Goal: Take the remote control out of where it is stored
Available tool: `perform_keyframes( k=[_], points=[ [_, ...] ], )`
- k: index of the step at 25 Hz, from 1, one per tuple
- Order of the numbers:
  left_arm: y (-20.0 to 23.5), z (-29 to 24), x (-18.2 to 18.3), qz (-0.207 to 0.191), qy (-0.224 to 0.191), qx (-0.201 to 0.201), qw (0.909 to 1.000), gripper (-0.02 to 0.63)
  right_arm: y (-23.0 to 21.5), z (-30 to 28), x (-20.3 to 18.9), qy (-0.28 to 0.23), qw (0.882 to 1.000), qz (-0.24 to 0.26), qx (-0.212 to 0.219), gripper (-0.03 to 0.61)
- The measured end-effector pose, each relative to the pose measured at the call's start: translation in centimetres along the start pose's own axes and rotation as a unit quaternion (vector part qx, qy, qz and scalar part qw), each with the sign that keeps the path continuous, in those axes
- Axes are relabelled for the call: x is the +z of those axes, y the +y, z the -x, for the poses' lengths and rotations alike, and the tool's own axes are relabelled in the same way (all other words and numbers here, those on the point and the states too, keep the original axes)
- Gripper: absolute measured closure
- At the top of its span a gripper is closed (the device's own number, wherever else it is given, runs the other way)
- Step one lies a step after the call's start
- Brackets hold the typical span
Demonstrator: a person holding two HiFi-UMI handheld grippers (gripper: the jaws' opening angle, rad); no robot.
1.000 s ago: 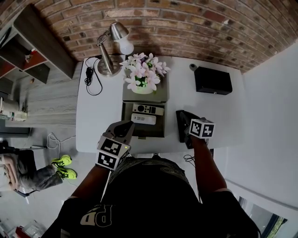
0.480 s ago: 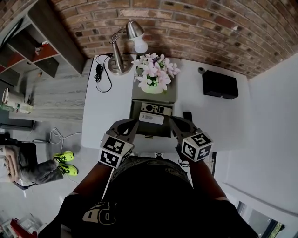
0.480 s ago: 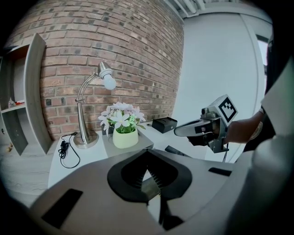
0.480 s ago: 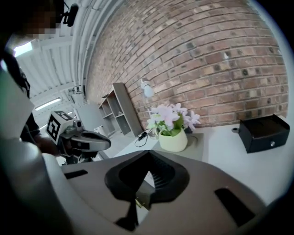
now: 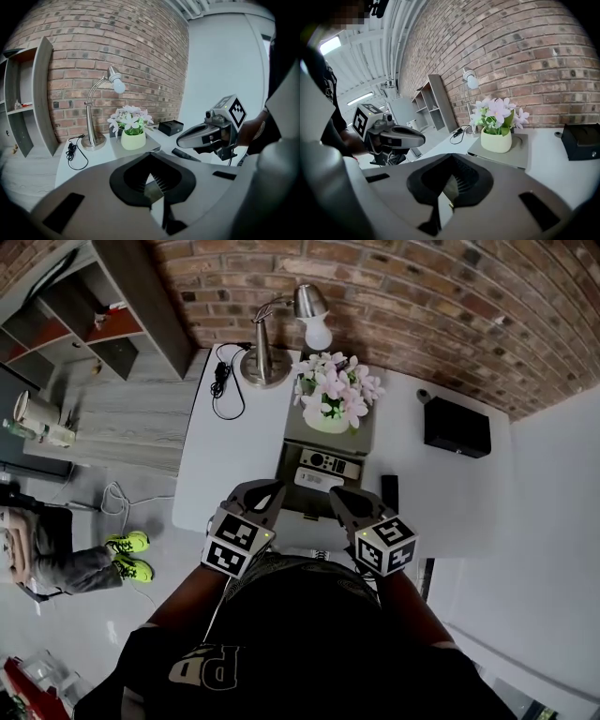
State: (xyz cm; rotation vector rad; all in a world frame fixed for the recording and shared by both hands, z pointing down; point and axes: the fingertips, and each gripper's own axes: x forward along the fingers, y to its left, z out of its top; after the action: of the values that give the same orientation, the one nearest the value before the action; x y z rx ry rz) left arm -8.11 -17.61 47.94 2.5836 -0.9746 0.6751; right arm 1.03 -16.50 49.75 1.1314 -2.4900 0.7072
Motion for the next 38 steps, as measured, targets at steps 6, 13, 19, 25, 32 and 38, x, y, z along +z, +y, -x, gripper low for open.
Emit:
perform_keyframes(
  k=[6,13,19,25,32,38],
  points=[
    [0.3,0.2,-0.3,0.016,-0.003,-0.009,0.9998,0.607,0.4,-1.3,-1.2,0.025,1.000,0.004,0.006,0.572],
    [1.1,0.5,-1.3,0.005,0.010,0.005,0.9999,0.607,-0.2,-3.8,-4.0,0.102,0.991,0.091,-0.013,0.571],
    [2.1,1.2,-2.3,0.019,0.016,0.022,0.9994,0.606,-2.5,-7.2,-8.0,0.211,0.948,0.237,-0.041,0.505],
    [2.7,2.0,-3.2,0.036,0.013,0.034,0.9987,0.606,-4.4,-10.5,-11.5,0.296,0.887,0.354,-0.030,0.371],
    [4.5,3.0,-3.8,0.053,0.013,0.052,0.9972,0.606,-5.5,-12.1,-12.9,0.340,0.873,0.350,0.000,0.362],
    [4.9,3.1,-4.1,0.061,0.013,0.054,0.9966,0.607,-6.3,-12.6,-13.3,0.349,0.867,0.355,0.004,0.362]
  ],
)
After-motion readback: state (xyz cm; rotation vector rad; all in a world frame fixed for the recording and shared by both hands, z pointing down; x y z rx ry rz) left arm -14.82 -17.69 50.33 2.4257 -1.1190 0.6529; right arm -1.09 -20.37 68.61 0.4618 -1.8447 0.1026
